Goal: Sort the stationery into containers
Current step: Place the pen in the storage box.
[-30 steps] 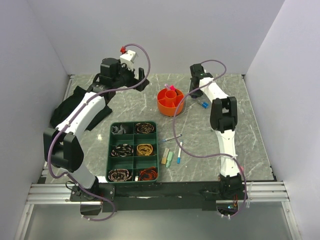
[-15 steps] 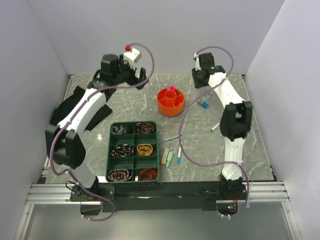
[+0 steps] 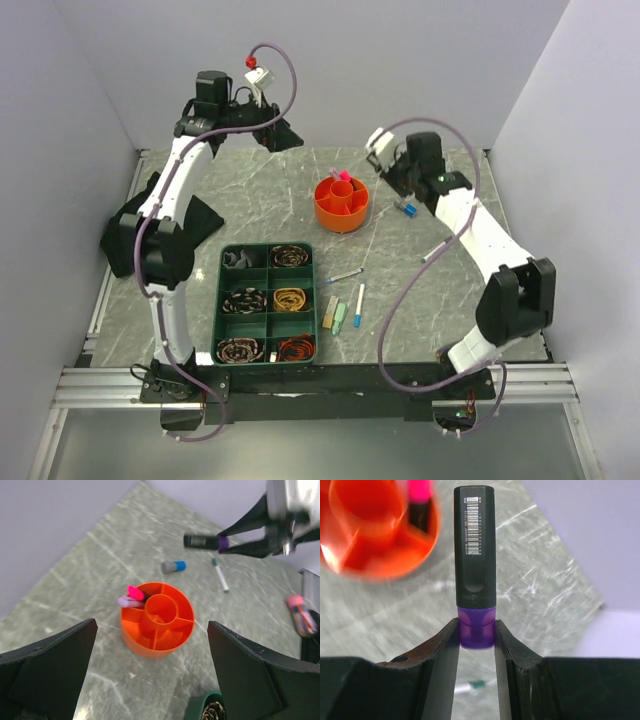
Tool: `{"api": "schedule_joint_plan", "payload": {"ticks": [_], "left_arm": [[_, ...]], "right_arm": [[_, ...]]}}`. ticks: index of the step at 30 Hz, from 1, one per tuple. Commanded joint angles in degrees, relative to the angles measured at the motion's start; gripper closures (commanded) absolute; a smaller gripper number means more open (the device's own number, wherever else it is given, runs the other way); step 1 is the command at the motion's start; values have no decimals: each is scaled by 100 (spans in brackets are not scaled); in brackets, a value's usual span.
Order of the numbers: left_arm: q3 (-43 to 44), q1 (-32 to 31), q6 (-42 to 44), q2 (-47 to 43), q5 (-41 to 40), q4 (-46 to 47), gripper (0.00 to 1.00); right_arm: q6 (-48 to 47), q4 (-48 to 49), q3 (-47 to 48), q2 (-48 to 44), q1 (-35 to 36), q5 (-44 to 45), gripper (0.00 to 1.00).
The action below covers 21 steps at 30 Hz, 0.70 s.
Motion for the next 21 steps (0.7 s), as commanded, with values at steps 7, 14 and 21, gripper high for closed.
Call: {"api": "schedule_joint_plan", "payload": {"ticks": [7, 14, 21], "left_arm": [[-687, 44, -5207, 541, 2738, 4854, 1], [-486, -316, -3714, 684, 2512, 2206, 1], [-188, -694, -1780, 559, 1720, -132, 1]], "right_arm": [[-3650, 1306, -1687, -1559, 464, -1045, 100], [-5205, 1710, -2119, -2061, 631, -2217, 100], [-5568, 1552, -2057, -1877, 851, -2297, 100]]}}
